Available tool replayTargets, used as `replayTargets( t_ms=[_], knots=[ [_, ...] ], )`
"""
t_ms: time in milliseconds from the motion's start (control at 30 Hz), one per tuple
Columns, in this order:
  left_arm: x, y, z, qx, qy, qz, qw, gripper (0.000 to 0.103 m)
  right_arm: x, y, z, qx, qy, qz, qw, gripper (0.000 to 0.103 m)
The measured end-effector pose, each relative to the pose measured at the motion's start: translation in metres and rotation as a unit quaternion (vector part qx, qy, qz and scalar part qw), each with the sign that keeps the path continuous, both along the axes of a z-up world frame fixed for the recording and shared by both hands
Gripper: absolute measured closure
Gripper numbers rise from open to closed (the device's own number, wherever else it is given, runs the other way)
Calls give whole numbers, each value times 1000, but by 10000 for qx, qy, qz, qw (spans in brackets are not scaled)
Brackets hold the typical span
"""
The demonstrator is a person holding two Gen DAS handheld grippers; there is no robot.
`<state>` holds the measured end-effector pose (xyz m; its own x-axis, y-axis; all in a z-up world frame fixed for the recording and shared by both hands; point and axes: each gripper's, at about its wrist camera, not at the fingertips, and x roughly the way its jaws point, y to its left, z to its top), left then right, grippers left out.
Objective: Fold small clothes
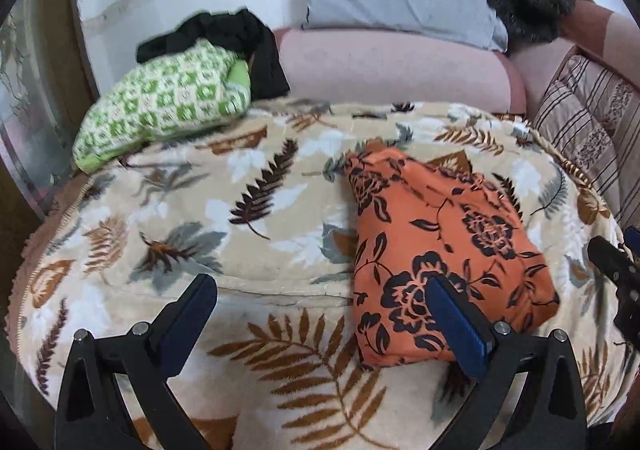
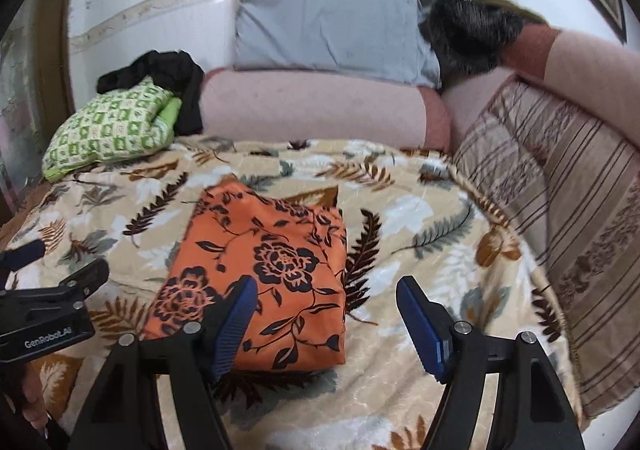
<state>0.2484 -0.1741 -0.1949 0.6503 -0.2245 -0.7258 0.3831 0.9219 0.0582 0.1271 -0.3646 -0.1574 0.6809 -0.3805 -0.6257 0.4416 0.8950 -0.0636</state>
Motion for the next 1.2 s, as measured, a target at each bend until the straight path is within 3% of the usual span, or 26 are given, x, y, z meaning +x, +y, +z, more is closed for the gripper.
replayTargets(
  t_ms=[267,367,400,433,500,567,700,767,867,1000,1100,1200],
  knots=[
    [48,-4,-39,-411,775,-249,9958,0,41,-60,-44,1003,65,-1,9949,28],
    [50,-5,-47,-416,748,-391,9956,0,44,-79,-57,1434,-2,-84,9896,28],
    [49,-5,-47,-380,687,-400,9961,0,44,-81,-60,1311,46,-327,9908,28],
    [48,-6,-47,-322,619,-401,9968,0,44,-76,-60,883,134,-569,9944,28],
    [46,-6,-47,-234,517,-373,9977,0,51,-53,-59,-69,341,-374,9987,28],
    [44,-7,-46,-152,434,-340,9984,0,56,-30,-58,-710,449,-91,9964,28],
    [41,-11,-49,33,392,-361,9986,0,60,-9,-61,-1046,552,173,9928,28],
    [39,-14,-53,172,377,-377,9984,0,60,-10,-66,-900,541,206,9943,28],
    [39,-25,-67,708,351,-388,9961,0,61,-15,-76,-328,638,308,9969,28],
    [44,-27,-78,991,375,-317,9939,0,72,-35,-112,541,1216,186,9909,29],
    [45,-21,-65,849,246,-259,9958,0,69,-54,-111,1236,1112,99,9860,29],
    [43,-15,-46,449,-109,-225,9987,0,60,-68,-84,1165,539,-96,9917,29]
  ],
)
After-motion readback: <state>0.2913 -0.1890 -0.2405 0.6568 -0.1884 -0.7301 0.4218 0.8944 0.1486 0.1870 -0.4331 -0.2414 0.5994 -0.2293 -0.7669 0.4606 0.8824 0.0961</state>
